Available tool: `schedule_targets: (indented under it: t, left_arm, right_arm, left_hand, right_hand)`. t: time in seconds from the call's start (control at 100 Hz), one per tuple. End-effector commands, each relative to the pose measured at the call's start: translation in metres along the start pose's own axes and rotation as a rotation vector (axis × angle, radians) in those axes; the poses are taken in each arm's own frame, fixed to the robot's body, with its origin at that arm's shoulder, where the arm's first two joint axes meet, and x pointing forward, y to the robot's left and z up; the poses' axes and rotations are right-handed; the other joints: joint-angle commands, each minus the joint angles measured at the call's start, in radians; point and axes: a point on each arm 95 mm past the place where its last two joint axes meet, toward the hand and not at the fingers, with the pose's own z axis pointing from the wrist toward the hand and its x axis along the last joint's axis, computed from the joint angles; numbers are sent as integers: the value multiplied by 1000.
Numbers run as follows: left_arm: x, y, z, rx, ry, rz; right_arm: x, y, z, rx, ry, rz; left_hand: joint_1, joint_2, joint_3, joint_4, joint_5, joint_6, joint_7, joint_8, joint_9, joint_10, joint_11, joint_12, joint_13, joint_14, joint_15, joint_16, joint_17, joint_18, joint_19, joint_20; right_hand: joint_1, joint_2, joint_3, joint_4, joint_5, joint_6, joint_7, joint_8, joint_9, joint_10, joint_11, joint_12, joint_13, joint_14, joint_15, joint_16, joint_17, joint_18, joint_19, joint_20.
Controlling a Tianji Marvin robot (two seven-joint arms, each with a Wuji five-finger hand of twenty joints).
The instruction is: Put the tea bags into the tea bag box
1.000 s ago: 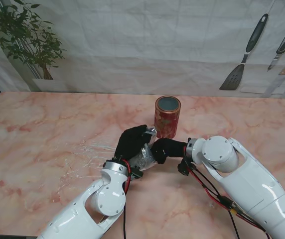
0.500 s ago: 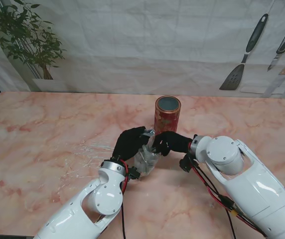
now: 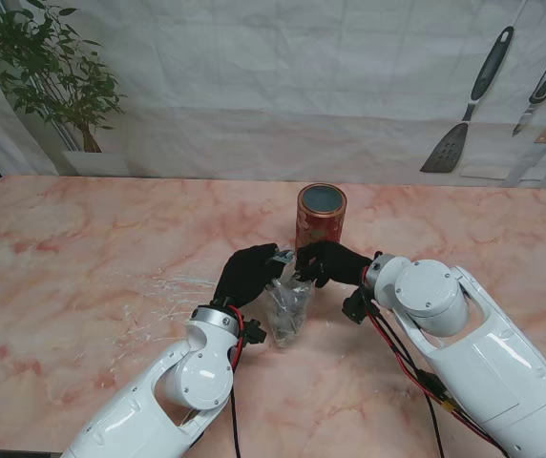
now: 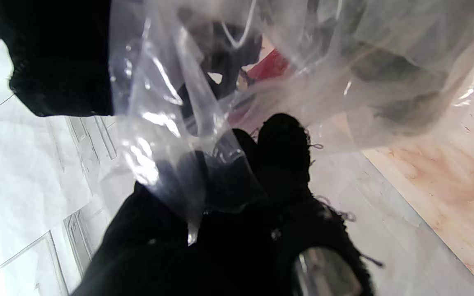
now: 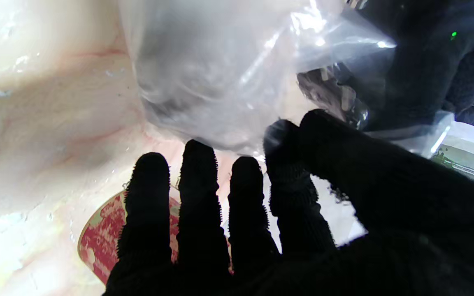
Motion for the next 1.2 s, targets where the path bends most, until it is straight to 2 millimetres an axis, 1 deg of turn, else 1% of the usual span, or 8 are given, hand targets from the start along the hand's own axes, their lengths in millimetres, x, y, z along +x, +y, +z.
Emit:
schedule_targets:
  t: [0.0, 0.36, 0.54, 0.68, 0.94, 1.04, 1.08, 1.19]
  left_arm:
    - [1, -1, 1, -9, -2, -1]
    - [3, -3, -1, 7, 7, -25]
    - [6, -2, 0, 3, 26, -66]
    - [10, 0, -3, -14, 57, -108]
    - [18, 0, -6, -25, 105, -158]
    - [19, 0, -6, -30, 117, -181]
    - [19, 1, -5, -31, 118, -181]
    - [17, 0, -1, -20, 103, -140]
  right_arm:
    - [5, -1, -2, -15, 2, -18]
    - [13, 3, -1, -3, -14, -77]
    - [9, 1, 0, 36, -41, -118]
    - [5, 0, 4, 81, -98, -148]
    - [3, -1, 12, 130, -166, -219]
    - [4, -2, 13, 136, -176, -254]
    - [4, -2, 13, 146, -175, -266]
    - [5, -3, 12, 171, -163, -299]
  left_hand:
    - [89, 39, 15, 32, 45, 177, 60, 34, 42, -49, -52, -23, 170, 192, 321, -10, -145, 67, 286, -18]
    - [93, 39, 9, 32, 45, 178, 58, 34, 41, -43, -55, -24, 170, 193, 318, -11, -145, 67, 286, -18]
    - [107, 49, 1, 30, 30, 185, 56, 37, 25, -17, -80, -30, 169, 208, 267, -31, -148, 80, 268, -27]
    - [131, 63, -28, 29, 14, 193, 56, 48, 5, 6, -105, -31, 169, 220, 218, -51, -151, 99, 248, -39]
    - [197, 90, -130, 37, 3, 202, 48, 63, -19, 37, -150, -27, 167, 234, 147, -69, -156, 117, 216, -54]
    - [198, 91, -131, 37, 3, 205, 48, 63, -20, 44, -155, -29, 168, 237, 140, -71, -156, 120, 213, -54]
    - [198, 91, -131, 37, 2, 205, 48, 63, -21, 43, -156, -30, 168, 237, 139, -71, -156, 120, 213, -55]
    - [196, 91, -132, 37, 2, 199, 49, 65, -21, 37, -158, -30, 168, 232, 132, -73, -157, 122, 210, -56]
  right_hand:
    - [23, 8, 14, 13, -2, -7, 32, 3, -26, 1, -11, -21, -21, 2, -8, -10, -6, 10, -9, -8]
    - [16, -11, -13, -13, 43, -71, -37, -76, 15, -10, -6, -54, 12, -4, -1, -15, 10, 13, -9, -9]
    - [17, -56, -125, -146, 193, -183, -176, -446, 146, -68, 58, 0, 115, -31, 81, 55, 75, 6, 29, 5]
    - [-49, -60, -157, -163, 214, -218, -276, -643, 235, -92, 111, 70, 180, -45, 124, 121, 108, 4, 80, 29]
    - [-160, -96, -141, -168, 309, -184, -334, -631, 293, -104, 128, 100, 231, -53, 146, 157, 136, 9, 100, 49]
    - [-220, -131, -121, -107, 345, -157, -390, -545, 292, -102, 125, 105, 231, -51, 145, 161, 138, 14, 98, 54]
    - [-248, -144, -106, -60, 350, -145, -435, -430, 285, -99, 121, 107, 228, -50, 143, 162, 136, 14, 94, 54]
    - [-289, -186, -86, -59, 327, -141, -454, -376, 261, -91, 111, 108, 210, -50, 134, 161, 128, 17, 85, 50]
